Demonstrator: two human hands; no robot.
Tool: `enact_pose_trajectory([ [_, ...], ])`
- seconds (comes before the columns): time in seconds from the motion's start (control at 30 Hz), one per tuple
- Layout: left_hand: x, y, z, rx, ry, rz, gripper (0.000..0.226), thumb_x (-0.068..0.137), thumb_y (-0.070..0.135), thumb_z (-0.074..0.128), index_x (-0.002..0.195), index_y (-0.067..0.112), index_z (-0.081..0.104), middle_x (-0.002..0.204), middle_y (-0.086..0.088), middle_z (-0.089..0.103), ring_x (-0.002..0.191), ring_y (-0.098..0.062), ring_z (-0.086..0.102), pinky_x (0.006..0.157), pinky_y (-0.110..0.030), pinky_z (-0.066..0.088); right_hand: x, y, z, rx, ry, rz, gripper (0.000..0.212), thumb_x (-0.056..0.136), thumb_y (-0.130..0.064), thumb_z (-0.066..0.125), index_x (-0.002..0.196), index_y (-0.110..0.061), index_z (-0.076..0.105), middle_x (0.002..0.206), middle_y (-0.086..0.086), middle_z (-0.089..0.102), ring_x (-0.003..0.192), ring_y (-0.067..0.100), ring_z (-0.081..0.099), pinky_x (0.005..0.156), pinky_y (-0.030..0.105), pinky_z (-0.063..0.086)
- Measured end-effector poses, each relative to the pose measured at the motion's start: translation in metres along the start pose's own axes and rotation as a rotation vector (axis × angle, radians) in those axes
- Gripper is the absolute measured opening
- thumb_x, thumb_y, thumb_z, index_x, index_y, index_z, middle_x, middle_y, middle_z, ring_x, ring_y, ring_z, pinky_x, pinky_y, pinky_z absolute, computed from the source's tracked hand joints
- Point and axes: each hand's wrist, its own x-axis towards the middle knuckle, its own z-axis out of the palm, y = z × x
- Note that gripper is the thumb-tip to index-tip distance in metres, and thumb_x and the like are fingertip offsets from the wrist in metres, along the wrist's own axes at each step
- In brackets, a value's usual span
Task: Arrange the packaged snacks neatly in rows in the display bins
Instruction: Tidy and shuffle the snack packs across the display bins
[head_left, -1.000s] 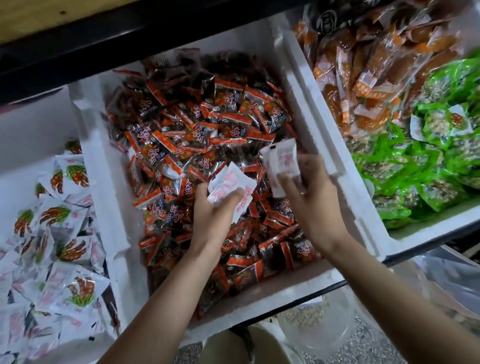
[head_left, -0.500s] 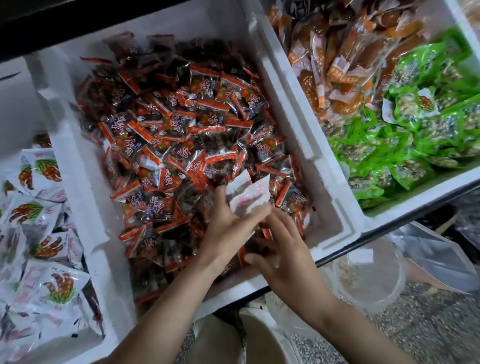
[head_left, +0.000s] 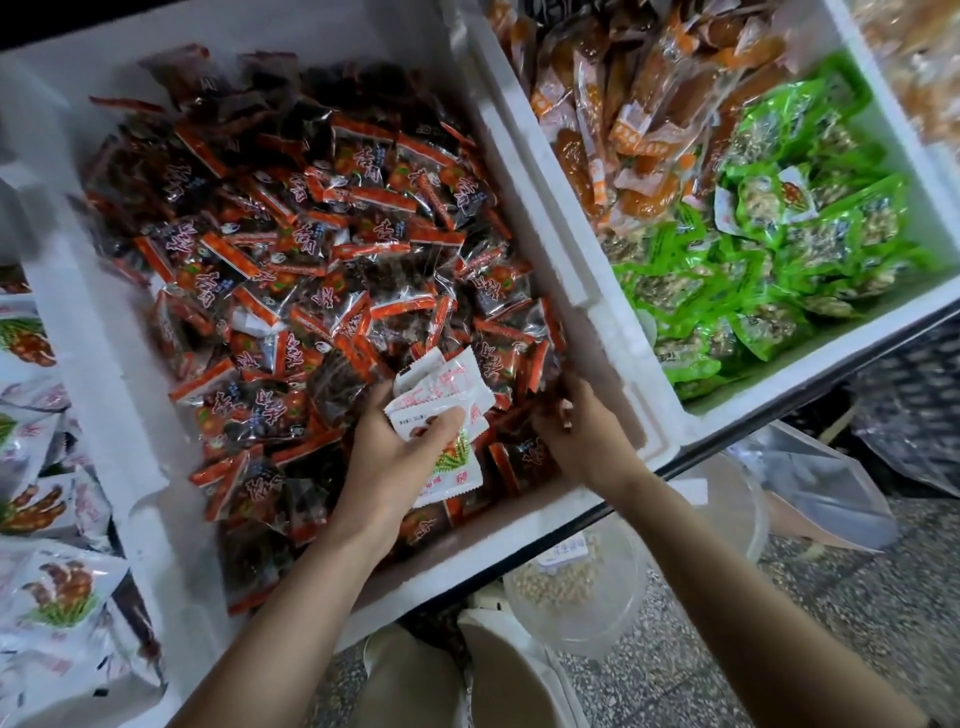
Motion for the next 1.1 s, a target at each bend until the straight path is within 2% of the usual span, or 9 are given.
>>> enact_pose_trajectory([
  [0.13,0.001,0.013,-0.007,-0.011,0.057,0.081,0.026,0.084,0.010,0.067,0.107,0.022,0.058,0.087,0.011,0.072,0.080,-0.006,0.069,0.059,-0.017,0.052,-0.001,-0.024,0.030,0.023,-0.012,-0.219,0.060,0.088,-0.001,0.052,0.143,-0.007,0.030,0.137,0.013,0.046,0.125,0.031,0.043,0.106,0.039,0.034],
  [0.27,0.006,0.033,-0.012,-0.022,0.104,0.157,0.028,0.085,0.011,0.066,0.106,0.026,0.056,0.092,0.009,0.070,0.079,-0.004,0.069,0.058,-0.018,0.052,-0.005,-0.050,0.048,0.056,-0.181,-0.350,0.069,0.083,0.013,0.043,0.147,-0.007,0.024,0.152,0.007,0.026,0.140,0.022,0.024,0.113,0.027,0.024],
  [0.37,0.008,0.039,-0.015,-0.039,0.087,0.152,0.028,0.085,0.012,0.065,0.106,0.029,0.055,0.092,0.008,0.071,0.081,-0.009,0.070,0.062,-0.024,0.055,-0.016,-0.041,0.042,0.097,-0.189,-0.428,0.055,0.089,0.008,0.043,0.140,-0.011,0.037,0.144,0.004,0.041,0.131,0.017,0.038,0.105,0.019,0.029],
  [0.47,0.008,0.039,-0.017,-0.031,0.061,0.131,0.029,0.085,0.015,0.066,0.108,0.029,0.056,0.094,0.010,0.072,0.086,-0.009,0.070,0.072,-0.030,0.055,-0.025,-0.017,0.016,0.069,0.002,-0.363,0.044,0.092,0.002,0.047,0.133,-0.014,0.049,0.132,0.004,0.053,0.122,0.017,0.048,0.101,0.016,0.031],
  [0.6,0.006,0.033,-0.016,-0.031,0.036,0.113,0.029,0.084,0.015,0.067,0.106,0.030,0.056,0.092,0.012,0.071,0.084,-0.006,0.069,0.068,-0.025,0.055,-0.014,0.014,-0.022,-0.142,0.087,-0.268,0.037,0.088,-0.002,0.059,0.124,-0.005,0.055,0.123,0.011,0.057,0.115,0.026,0.053,0.085,0.012,0.029],
  [0.77,0.005,0.026,-0.012,-0.030,0.019,0.091,0.027,0.085,0.013,0.066,0.102,0.031,0.054,0.093,0.014,0.068,0.081,0.002,0.067,0.060,-0.013,0.051,0.012,0.024,-0.028,-0.422,-0.207,-0.216,0.063,0.085,-0.015,0.066,0.138,-0.002,0.035,0.133,0.015,0.050,0.125,0.027,0.044,0.098,0.021,0.028],
  [0.93,0.003,0.023,-0.013,-0.026,0.009,0.080,0.028,0.085,0.011,0.065,0.107,0.024,0.053,0.094,0.012,0.069,0.081,0.002,0.067,0.061,-0.012,0.051,0.032,0.025,-0.019,-0.620,-0.313,-0.156,0.085,0.074,-0.037,0.075,0.140,-0.007,0.030,0.139,0.014,0.043,0.130,0.027,0.038,0.103,0.027,0.028],
  [1.03,0.000,0.021,-0.016,-0.014,0.006,0.078,0.032,0.085,0.012,0.065,0.114,0.021,0.052,0.101,0.009,0.068,0.086,0.000,0.067,0.065,-0.014,0.053,0.031,0.019,-0.023,-0.923,-0.361,-0.302,0.063,0.085,-0.039,0.062,0.135,-0.006,0.041,0.141,0.013,0.036,0.135,0.029,0.026,0.109,0.032,0.022],
  [1.1,-0.001,0.021,-0.018,-0.003,0.007,0.075,0.036,0.085,0.014,0.065,0.118,0.021,0.051,0.104,0.011,0.067,0.090,0.000,0.066,0.072,-0.017,0.054,0.030,0.016,-0.027,-1.000,-0.354,-0.367,0.047,0.085,-0.039,0.062,0.124,-0.012,0.055,0.131,0.015,0.041,0.127,0.031,0.032,0.108,0.034,0.028],
])
